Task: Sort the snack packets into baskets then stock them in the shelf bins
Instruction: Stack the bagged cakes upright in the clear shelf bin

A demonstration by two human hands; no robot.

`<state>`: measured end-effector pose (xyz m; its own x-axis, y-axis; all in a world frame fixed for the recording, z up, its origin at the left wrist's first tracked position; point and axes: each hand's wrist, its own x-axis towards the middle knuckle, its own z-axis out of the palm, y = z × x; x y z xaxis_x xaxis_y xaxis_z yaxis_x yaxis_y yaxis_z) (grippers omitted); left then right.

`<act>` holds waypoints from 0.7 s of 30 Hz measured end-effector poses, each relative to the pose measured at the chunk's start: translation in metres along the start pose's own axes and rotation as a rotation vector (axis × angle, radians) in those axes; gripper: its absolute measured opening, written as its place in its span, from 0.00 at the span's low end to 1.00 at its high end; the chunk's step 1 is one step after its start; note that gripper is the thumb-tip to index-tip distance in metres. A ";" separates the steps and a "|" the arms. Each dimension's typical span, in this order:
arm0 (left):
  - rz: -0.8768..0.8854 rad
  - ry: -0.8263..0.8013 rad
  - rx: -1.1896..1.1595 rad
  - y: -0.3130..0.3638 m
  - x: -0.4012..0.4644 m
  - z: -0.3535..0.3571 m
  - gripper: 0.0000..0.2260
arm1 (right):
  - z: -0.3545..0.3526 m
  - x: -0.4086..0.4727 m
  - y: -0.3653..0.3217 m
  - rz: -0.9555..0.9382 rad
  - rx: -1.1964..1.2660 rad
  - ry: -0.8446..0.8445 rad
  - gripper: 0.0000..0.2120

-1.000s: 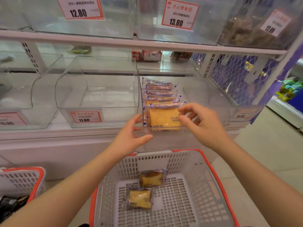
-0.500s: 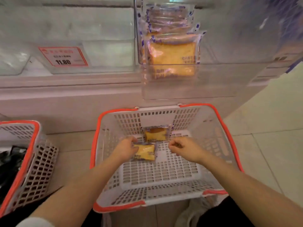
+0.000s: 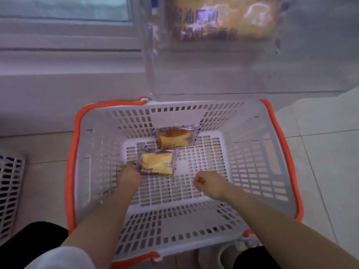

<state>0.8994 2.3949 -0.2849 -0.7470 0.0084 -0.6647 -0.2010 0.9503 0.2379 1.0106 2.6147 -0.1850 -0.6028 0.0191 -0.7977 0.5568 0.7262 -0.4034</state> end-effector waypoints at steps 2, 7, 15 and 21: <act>-0.007 0.003 -0.070 -0.003 0.007 0.006 0.10 | 0.009 0.000 -0.001 0.025 0.076 -0.005 0.14; 0.051 -0.106 -0.227 0.000 0.000 0.008 0.14 | 0.027 -0.002 -0.009 0.065 0.230 0.038 0.13; 0.250 -0.344 -0.870 0.022 -0.074 -0.022 0.07 | 0.037 0.012 -0.024 0.307 0.733 0.496 0.27; 0.333 -0.476 -1.094 0.016 -0.115 -0.053 0.09 | 0.032 -0.017 -0.030 0.134 1.584 0.290 0.15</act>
<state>0.9487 2.3931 -0.1668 -0.6049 0.5294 -0.5949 -0.6392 0.1227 0.7592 1.0225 2.5710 -0.1737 -0.4835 0.2764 -0.8306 0.5017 -0.6900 -0.5217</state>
